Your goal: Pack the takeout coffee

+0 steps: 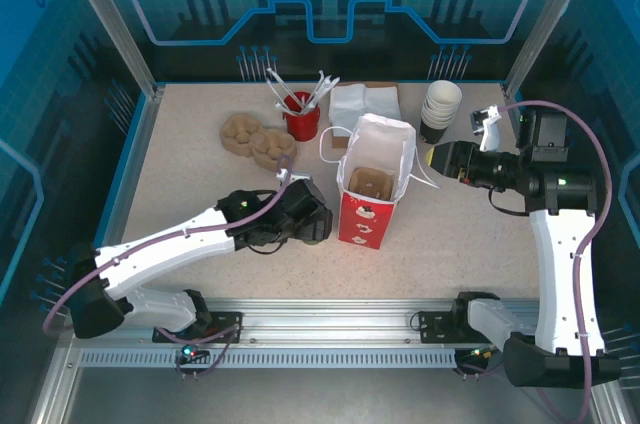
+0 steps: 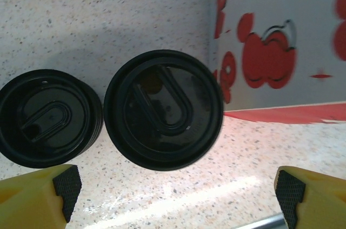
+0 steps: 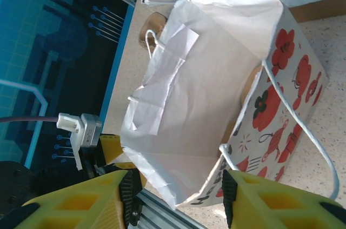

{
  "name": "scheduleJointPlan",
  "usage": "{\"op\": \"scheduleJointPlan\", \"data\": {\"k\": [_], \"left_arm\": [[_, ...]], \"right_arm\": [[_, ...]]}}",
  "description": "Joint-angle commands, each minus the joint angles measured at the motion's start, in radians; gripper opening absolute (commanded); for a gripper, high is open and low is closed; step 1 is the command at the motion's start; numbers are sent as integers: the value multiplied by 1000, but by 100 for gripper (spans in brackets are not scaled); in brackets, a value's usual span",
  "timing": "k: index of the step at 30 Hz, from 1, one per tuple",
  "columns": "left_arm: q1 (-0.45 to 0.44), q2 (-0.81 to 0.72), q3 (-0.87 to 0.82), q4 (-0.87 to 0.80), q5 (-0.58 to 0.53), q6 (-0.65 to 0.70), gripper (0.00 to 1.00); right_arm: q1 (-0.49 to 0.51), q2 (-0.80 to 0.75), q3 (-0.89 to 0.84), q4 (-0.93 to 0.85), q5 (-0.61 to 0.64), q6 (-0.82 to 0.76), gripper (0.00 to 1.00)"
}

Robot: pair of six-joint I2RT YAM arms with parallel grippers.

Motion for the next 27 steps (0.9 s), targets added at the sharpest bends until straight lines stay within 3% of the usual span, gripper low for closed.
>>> {"op": "scheduleJointPlan", "data": {"k": [1, 17, 27], "left_arm": [[-9, 36, -9, -19, -66, -51, 96], [-9, 192, 90, -46, -91, -29, 98], [-5, 227, 110, -48, -95, -31, 91]], "right_arm": [[-13, -8, -23, 1, 8, -19, 49], [-12, -16, -70, 4, 36, -38, 49], [-13, -8, -75, 5, 39, -45, 49]]}}
